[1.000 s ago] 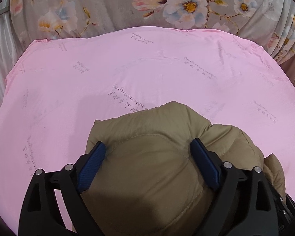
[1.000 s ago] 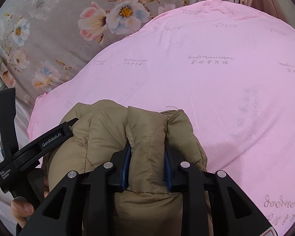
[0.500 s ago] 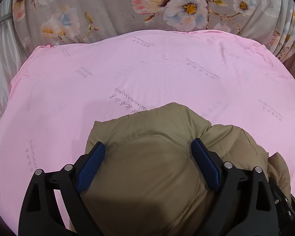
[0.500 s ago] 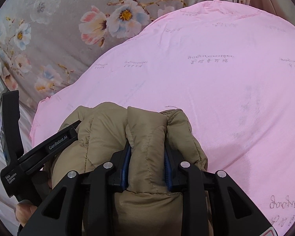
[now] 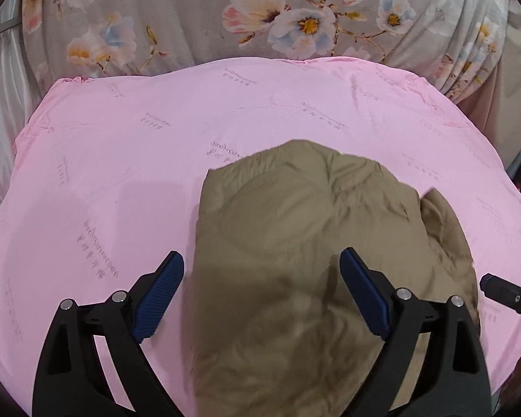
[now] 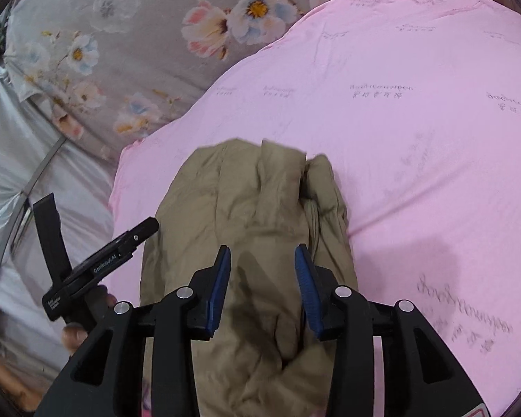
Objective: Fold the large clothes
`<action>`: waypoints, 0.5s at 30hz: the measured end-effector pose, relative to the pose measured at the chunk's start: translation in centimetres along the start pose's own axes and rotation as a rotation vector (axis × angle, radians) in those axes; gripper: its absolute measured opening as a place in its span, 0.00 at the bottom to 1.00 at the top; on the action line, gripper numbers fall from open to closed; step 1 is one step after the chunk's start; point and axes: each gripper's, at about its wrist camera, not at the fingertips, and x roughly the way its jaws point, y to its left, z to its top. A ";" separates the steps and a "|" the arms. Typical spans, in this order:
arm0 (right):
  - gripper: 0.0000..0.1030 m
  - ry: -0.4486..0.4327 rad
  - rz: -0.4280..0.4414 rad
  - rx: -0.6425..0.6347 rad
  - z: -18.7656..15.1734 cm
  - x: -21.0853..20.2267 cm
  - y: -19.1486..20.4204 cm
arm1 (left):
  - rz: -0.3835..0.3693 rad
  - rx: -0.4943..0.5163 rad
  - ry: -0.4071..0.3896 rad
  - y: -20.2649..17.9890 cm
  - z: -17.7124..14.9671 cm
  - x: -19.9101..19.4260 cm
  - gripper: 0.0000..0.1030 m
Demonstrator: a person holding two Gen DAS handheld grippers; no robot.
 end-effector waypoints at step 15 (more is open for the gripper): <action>0.16 0.142 -0.114 -0.247 -8.4 0.8 2.9 | -0.035 -0.036 0.140 0.2 -8.0 -2.3 0.87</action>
